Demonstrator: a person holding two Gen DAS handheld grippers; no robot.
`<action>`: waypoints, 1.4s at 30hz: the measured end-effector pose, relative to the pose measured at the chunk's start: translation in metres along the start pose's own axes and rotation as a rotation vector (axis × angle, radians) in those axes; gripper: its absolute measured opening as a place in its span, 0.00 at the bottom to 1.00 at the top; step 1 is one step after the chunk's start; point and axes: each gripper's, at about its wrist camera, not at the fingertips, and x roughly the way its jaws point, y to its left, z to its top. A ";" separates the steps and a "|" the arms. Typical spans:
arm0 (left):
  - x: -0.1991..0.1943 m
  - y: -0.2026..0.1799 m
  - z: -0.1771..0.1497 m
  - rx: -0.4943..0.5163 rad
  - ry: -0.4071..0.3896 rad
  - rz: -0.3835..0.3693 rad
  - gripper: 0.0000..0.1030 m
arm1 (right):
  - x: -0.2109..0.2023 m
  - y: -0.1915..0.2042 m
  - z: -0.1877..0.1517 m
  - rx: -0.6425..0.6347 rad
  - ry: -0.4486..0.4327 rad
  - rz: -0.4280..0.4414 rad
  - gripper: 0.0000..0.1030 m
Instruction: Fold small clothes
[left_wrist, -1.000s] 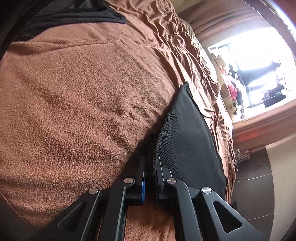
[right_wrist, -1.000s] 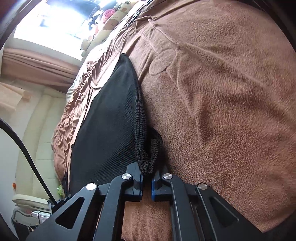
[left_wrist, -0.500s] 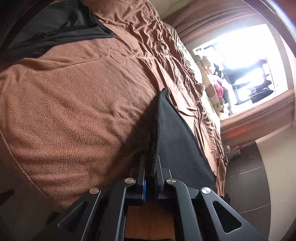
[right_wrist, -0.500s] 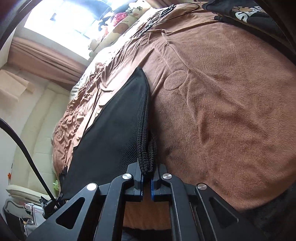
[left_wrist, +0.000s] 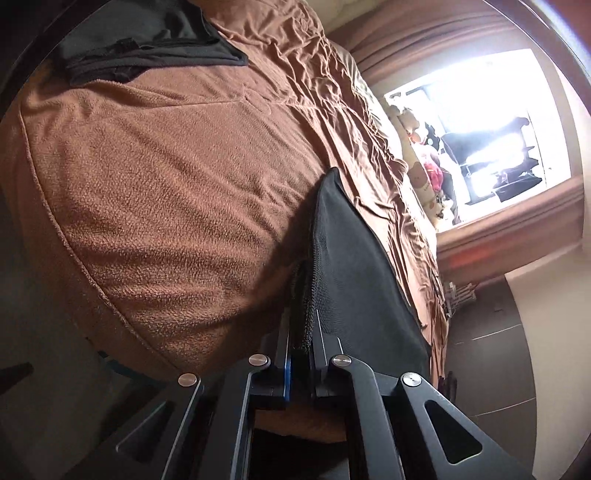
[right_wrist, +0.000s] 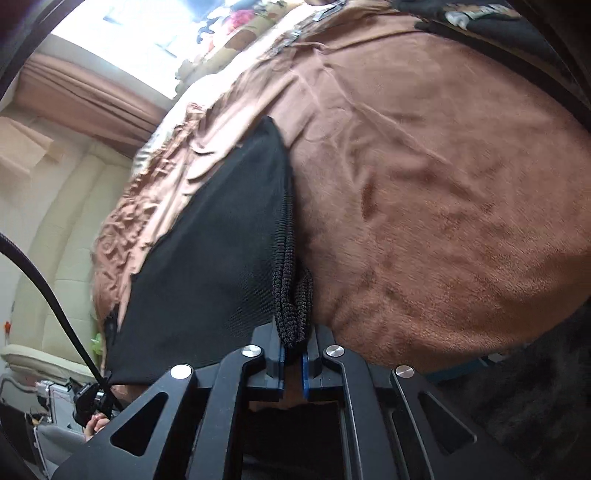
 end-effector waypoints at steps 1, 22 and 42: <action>0.003 0.003 0.000 -0.012 0.013 0.010 0.07 | 0.000 -0.002 0.001 0.012 0.006 -0.021 0.12; 0.012 0.003 -0.019 0.071 0.017 0.034 0.45 | 0.037 0.147 0.016 -0.464 0.048 -0.091 0.41; 0.018 0.003 -0.020 0.057 -0.013 0.021 0.45 | 0.226 0.260 0.053 -0.737 0.286 -0.071 0.34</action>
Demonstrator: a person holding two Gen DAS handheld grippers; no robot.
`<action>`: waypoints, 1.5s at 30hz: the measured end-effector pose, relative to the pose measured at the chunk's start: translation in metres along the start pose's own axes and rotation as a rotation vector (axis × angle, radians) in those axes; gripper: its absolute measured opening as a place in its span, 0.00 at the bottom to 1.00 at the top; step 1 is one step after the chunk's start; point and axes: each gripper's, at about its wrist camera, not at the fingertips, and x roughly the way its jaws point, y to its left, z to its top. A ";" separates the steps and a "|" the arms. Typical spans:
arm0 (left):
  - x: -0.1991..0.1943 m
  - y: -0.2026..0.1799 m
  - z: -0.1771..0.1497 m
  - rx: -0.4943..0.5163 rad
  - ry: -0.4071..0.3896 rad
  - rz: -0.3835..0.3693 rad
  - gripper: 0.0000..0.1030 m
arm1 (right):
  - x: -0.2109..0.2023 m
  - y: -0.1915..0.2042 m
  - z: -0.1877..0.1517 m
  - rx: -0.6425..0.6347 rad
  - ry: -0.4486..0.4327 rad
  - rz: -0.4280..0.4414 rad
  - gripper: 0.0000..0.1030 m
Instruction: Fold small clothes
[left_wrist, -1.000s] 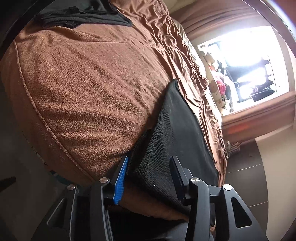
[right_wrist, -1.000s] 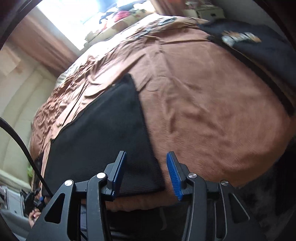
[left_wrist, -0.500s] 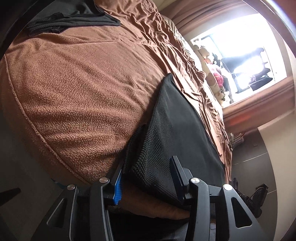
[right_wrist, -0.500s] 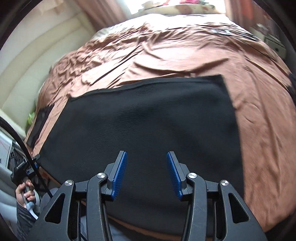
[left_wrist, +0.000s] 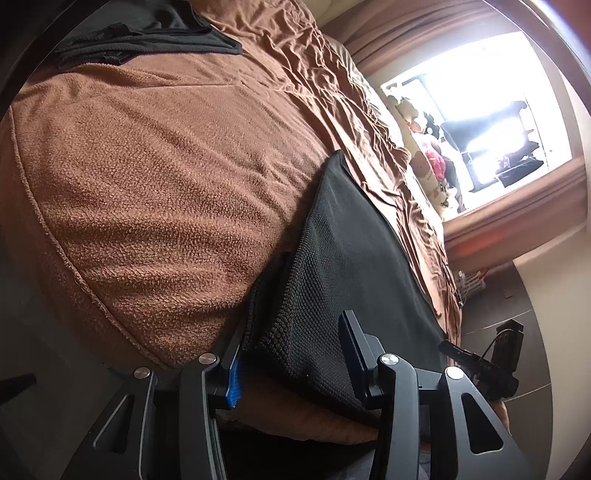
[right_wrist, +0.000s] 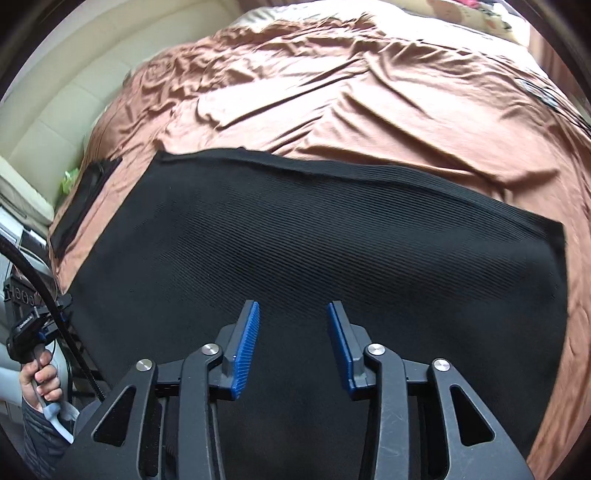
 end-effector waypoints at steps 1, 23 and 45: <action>0.000 0.002 0.000 -0.009 -0.003 -0.003 0.44 | 0.007 0.003 0.005 -0.009 0.007 0.001 0.33; 0.003 0.011 -0.007 -0.120 -0.020 -0.060 0.41 | 0.109 0.013 0.088 0.046 0.060 -0.145 0.16; -0.008 -0.002 0.001 -0.176 -0.027 -0.259 0.04 | 0.061 0.058 0.015 0.083 0.071 -0.035 0.08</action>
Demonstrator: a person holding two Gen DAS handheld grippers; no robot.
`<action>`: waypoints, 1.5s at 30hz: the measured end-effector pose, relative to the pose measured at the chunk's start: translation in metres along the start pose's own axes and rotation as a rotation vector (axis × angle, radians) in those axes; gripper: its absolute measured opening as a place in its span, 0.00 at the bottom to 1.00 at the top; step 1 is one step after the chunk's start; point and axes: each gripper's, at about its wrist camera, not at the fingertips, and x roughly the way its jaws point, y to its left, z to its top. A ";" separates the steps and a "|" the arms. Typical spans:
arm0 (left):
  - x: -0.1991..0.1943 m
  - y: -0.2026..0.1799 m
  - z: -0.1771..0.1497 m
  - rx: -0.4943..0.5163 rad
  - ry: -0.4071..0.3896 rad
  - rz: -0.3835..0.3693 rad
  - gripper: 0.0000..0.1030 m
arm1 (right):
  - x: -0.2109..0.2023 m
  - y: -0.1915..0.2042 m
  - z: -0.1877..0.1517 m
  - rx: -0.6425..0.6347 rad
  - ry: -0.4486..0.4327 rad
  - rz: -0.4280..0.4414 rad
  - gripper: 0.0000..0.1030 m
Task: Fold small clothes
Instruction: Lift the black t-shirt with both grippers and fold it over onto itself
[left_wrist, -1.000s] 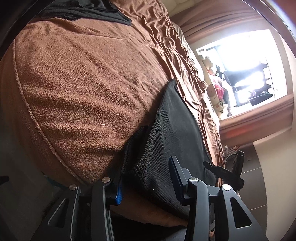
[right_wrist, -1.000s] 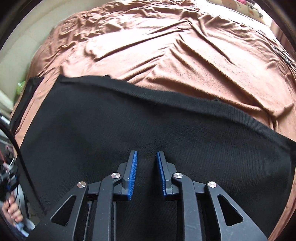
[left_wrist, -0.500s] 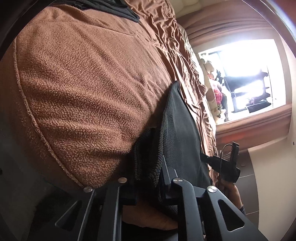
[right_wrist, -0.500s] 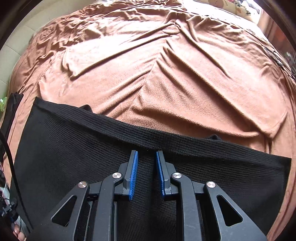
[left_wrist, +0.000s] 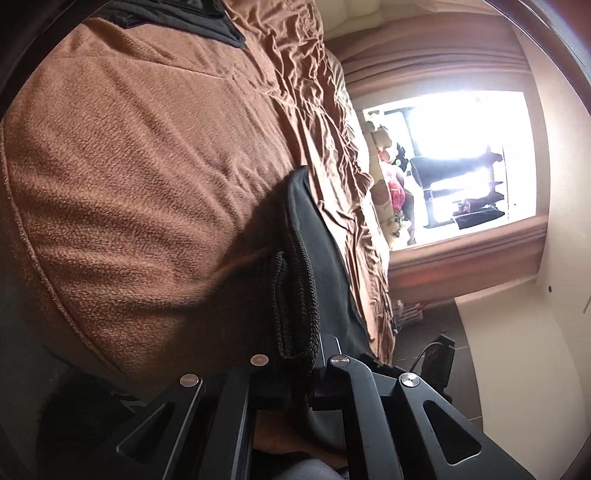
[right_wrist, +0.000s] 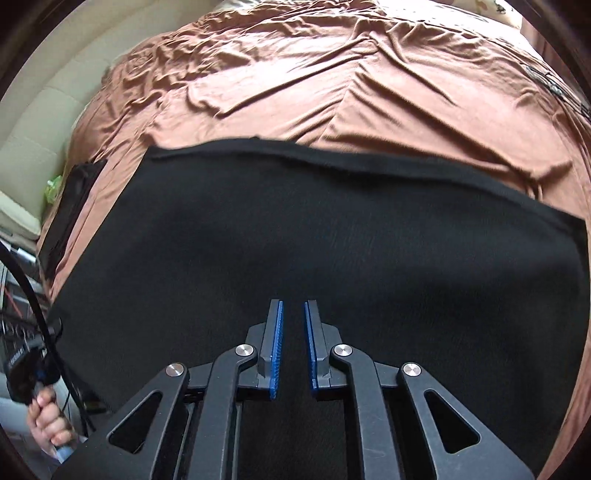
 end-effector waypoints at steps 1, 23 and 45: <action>0.000 -0.004 0.001 0.005 0.002 -0.012 0.04 | 0.001 0.003 -0.009 0.005 0.009 0.012 0.08; 0.036 -0.097 0.023 0.111 0.091 -0.163 0.04 | 0.002 0.006 -0.085 0.073 0.094 0.140 0.05; 0.102 -0.222 -0.017 0.332 0.260 -0.212 0.04 | -0.119 -0.059 -0.115 0.172 -0.182 0.156 0.08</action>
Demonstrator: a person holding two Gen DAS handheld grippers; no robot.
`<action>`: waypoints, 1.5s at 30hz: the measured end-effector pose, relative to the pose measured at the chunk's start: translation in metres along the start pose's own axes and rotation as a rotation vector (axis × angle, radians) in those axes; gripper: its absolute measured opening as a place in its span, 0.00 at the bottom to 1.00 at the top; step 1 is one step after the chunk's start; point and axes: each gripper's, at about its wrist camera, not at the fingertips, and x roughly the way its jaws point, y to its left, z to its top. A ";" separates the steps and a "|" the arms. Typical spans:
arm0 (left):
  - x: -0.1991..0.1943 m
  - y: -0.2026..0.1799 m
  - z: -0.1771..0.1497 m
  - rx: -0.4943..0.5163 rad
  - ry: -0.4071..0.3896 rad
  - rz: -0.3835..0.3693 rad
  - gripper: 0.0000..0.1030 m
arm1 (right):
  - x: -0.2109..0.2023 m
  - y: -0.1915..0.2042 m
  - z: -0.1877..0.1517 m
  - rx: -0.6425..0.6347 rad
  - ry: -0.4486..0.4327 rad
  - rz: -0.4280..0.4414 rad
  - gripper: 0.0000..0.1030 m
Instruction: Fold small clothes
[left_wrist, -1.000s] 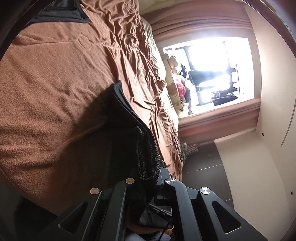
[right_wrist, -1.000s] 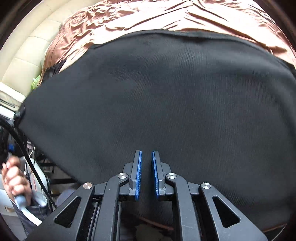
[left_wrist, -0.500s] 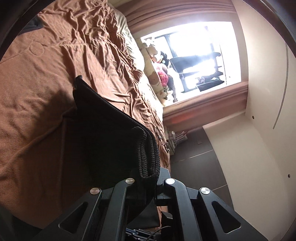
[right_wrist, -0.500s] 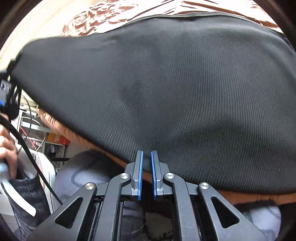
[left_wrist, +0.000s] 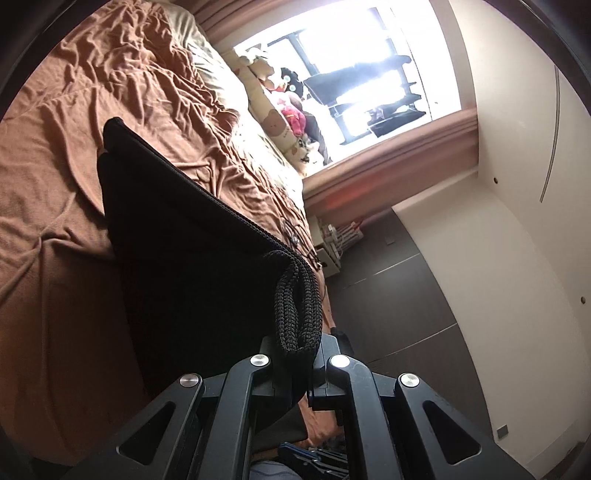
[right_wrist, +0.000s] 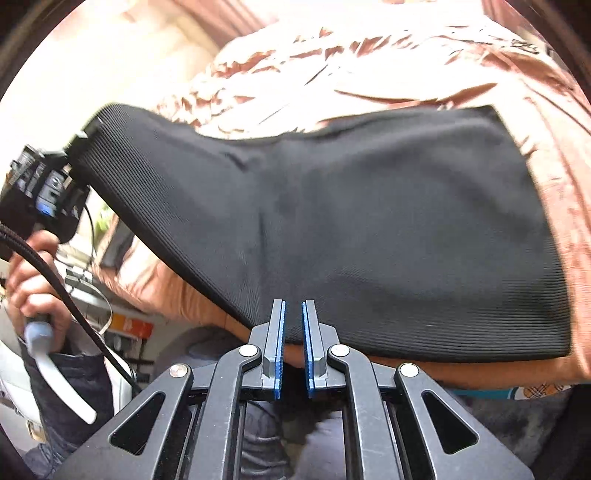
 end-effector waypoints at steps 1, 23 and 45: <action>0.004 -0.005 -0.002 0.008 0.009 0.000 0.04 | -0.010 -0.002 -0.003 0.002 -0.022 0.001 0.10; 0.120 -0.066 -0.061 0.167 0.288 0.054 0.04 | -0.104 -0.073 -0.058 0.143 -0.227 -0.015 0.40; 0.245 -0.067 -0.161 0.204 0.612 0.147 0.54 | -0.098 -0.143 -0.086 0.295 -0.169 -0.031 0.40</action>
